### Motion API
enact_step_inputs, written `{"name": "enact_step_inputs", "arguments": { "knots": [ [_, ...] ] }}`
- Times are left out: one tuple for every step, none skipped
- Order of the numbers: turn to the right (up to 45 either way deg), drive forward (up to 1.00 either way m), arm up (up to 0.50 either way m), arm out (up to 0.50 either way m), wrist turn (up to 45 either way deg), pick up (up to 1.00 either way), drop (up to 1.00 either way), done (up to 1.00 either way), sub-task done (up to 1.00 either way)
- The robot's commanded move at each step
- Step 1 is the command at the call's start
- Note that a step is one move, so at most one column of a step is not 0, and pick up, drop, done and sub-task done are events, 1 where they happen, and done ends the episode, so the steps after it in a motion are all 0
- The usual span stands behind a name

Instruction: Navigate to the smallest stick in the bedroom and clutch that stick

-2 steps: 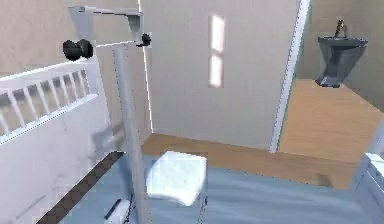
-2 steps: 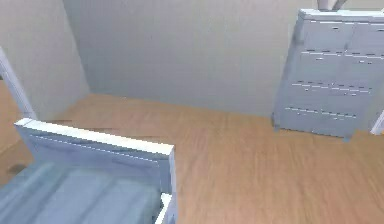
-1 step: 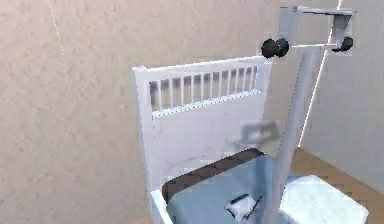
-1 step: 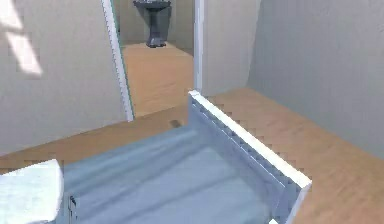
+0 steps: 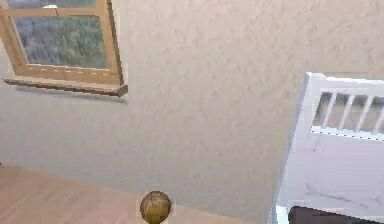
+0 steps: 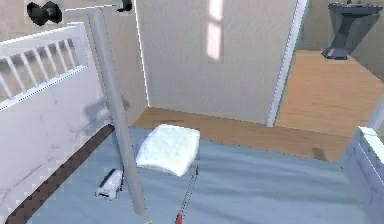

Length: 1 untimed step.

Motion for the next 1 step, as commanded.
{"name": "enact_step_inputs", "arguments": {
  "knots": [
    [-21.0, 0.00, 0.00, 0.00, 0.0, 0.00, 0.00, 0.00, 0.00]
  ]
}}
